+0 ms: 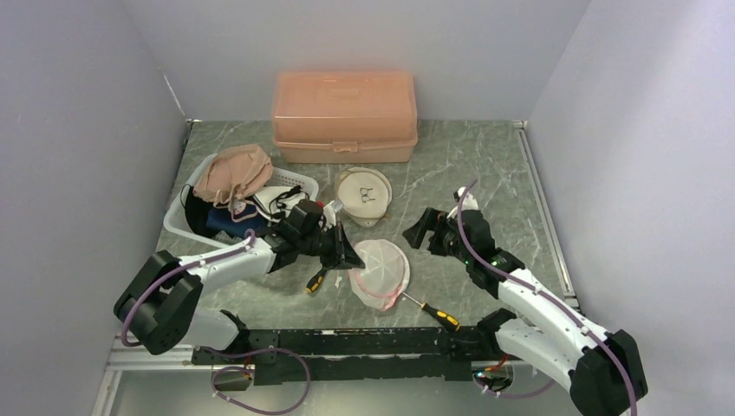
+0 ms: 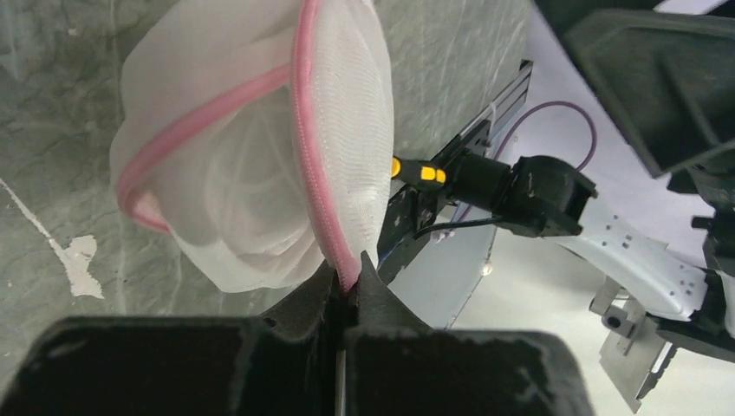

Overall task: Unzip the laundry bag and remove the bra
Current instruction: Close the laundry bag at the center of the board.

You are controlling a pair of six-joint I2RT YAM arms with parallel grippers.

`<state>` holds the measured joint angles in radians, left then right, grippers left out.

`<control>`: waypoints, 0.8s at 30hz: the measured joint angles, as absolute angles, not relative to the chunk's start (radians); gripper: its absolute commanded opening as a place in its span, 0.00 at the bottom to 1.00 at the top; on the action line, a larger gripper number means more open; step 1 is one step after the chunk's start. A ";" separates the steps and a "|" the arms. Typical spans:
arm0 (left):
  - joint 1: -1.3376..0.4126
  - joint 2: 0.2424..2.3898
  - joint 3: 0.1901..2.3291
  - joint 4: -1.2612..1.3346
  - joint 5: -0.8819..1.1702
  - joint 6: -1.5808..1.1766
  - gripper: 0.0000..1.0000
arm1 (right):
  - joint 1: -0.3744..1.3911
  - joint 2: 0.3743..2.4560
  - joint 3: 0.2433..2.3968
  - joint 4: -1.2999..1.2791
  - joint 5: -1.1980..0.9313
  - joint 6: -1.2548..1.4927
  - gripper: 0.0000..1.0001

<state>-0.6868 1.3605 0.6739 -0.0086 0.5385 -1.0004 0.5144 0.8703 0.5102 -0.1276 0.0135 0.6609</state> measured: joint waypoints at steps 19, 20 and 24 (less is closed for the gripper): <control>-0.711 1.441 0.662 -0.137 0.418 -0.883 0.70 | 0.487 0.804 0.321 -0.102 -0.184 0.736 0.81; -0.714 1.428 0.682 -0.175 0.394 -0.871 0.70 | 0.487 0.803 0.321 -0.104 -0.182 0.735 0.81; -0.719 1.365 0.739 -0.313 0.320 -0.826 0.73 | 0.487 0.803 0.325 -0.125 -0.169 0.719 0.80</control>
<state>-0.7189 1.3651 0.7391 -0.3126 0.3199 -0.8265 0.4866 0.8028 0.3252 -0.1249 -0.1692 0.7185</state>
